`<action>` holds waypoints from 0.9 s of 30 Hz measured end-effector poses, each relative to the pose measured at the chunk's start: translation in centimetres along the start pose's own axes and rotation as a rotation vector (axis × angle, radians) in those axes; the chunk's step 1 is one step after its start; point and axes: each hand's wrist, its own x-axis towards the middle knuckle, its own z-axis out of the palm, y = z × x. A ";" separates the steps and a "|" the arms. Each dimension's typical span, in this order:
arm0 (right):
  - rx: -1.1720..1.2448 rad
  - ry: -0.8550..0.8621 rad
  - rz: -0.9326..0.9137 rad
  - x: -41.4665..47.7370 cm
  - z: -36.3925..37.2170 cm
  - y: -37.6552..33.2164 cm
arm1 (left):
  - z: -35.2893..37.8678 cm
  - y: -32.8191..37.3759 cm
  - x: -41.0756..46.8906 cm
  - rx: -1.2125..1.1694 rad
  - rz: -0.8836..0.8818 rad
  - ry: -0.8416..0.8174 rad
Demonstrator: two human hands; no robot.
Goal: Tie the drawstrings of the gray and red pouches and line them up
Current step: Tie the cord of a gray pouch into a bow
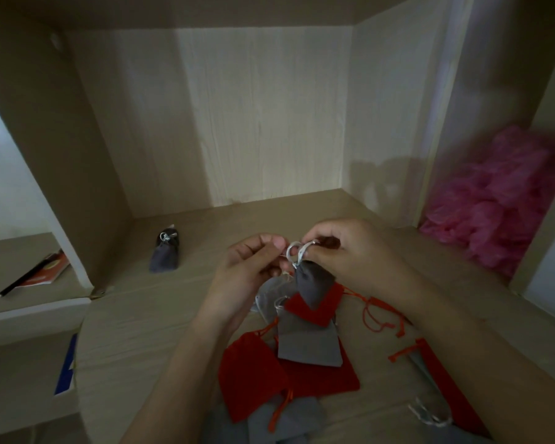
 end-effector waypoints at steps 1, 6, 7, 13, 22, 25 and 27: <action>0.026 0.002 0.012 0.0 0.0 0.1 | -0.1 0.0 0.0 -0.003 0.007 -0.016; 0.105 -0.020 0.056 0.1 -0.2 0.1 | 0.3 0.1 -0.1 0.074 0.054 -0.047; 0.137 -0.020 0.081 0.2 -0.2 0.2 | 0.5 0.1 -0.1 0.098 0.076 -0.033; 0.427 -0.088 0.176 0.2 -0.6 -0.4 | 0.9 -0.9 -0.3 0.482 0.354 0.012; 0.693 -0.127 0.232 0.0 -1.1 -1.0 | 1.1 -0.8 -0.7 0.493 0.578 0.053; 0.741 -0.129 0.229 0.1 -1.1 -0.8 | 0.9 -0.6 -0.5 0.473 0.595 0.096; 0.794 -0.077 0.266 0.3 -1.1 -0.6 | 0.8 -0.5 -0.4 0.418 0.555 0.136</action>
